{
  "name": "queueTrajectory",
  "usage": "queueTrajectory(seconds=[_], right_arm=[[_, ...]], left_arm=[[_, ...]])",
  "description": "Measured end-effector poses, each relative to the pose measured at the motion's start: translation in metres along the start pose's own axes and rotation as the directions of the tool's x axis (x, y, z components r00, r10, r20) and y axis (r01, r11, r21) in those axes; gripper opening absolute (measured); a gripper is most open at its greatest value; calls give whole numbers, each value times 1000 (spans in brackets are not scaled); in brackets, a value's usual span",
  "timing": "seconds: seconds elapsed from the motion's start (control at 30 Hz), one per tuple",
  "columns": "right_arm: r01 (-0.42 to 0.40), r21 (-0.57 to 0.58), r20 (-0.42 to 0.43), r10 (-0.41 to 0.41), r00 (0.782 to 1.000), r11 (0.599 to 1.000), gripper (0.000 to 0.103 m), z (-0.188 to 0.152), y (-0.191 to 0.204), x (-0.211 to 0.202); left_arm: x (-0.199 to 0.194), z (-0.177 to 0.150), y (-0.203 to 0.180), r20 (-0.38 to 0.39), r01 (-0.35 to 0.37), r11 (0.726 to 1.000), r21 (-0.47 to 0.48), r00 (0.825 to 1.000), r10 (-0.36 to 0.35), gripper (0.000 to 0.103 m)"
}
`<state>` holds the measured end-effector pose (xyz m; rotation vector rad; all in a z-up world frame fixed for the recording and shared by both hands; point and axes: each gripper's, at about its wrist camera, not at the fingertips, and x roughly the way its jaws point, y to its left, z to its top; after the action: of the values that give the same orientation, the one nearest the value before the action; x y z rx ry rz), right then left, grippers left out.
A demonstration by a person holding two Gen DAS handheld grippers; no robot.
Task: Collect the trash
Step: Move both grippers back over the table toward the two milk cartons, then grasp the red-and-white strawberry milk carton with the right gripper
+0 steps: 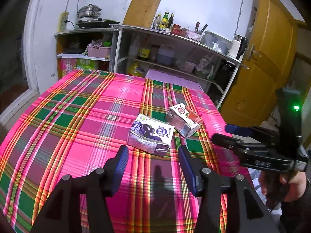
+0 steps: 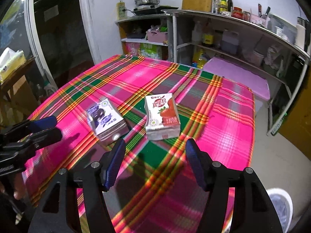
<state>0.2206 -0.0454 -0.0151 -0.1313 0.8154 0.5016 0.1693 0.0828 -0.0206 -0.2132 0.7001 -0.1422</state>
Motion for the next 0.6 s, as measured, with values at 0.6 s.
queueTrajectory(seconds=[0.6], right_arm=[[-12,-24,-53,11,999,1000,54,22,-4,57]], left_arm=[[22,2,20,-21,30,996,-80,999,-32,56]])
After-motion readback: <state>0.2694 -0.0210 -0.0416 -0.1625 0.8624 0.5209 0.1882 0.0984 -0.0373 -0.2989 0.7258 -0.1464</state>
